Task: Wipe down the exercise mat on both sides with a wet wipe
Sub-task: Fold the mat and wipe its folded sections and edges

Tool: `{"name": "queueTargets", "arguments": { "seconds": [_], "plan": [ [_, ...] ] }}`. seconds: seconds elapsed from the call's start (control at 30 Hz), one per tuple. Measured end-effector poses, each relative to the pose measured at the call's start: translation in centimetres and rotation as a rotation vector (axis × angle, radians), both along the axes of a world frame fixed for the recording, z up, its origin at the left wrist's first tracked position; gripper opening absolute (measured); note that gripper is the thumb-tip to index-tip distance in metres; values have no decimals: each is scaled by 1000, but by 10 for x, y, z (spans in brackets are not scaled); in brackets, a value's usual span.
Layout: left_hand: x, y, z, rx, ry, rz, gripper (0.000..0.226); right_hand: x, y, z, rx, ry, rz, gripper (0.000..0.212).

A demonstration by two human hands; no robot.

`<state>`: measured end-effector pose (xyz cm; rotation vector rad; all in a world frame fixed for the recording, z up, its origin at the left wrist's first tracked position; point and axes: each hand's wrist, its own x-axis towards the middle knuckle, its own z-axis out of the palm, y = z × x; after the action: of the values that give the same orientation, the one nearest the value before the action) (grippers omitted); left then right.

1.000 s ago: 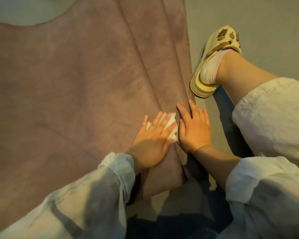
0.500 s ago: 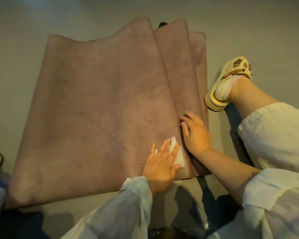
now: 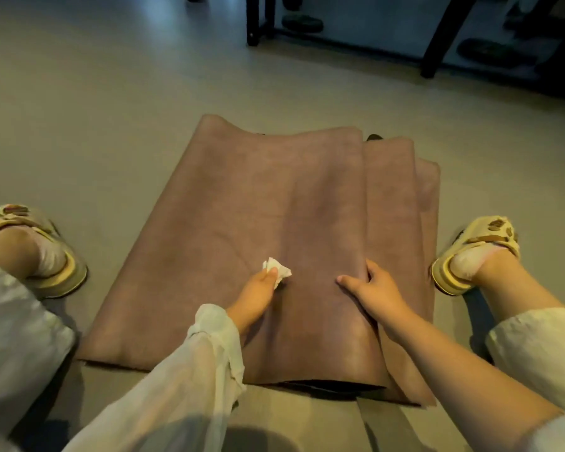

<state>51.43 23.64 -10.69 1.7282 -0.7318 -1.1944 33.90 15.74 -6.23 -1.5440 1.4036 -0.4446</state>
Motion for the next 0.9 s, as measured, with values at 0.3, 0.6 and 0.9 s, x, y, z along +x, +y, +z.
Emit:
{"name": "queueTargets", "arguments": {
  "seconds": [0.3,0.6,0.9],
  "plan": [
    [61,-6,60,28,266,46,26,104,36,9,-194,248,378,70],
    [140,11,36,191,-346,282,14,179,70,3,-455,431,731,57],
    [196,43,5,313,-487,387,30,137,80,-41,-491,604,1008,71]
  ]
}}
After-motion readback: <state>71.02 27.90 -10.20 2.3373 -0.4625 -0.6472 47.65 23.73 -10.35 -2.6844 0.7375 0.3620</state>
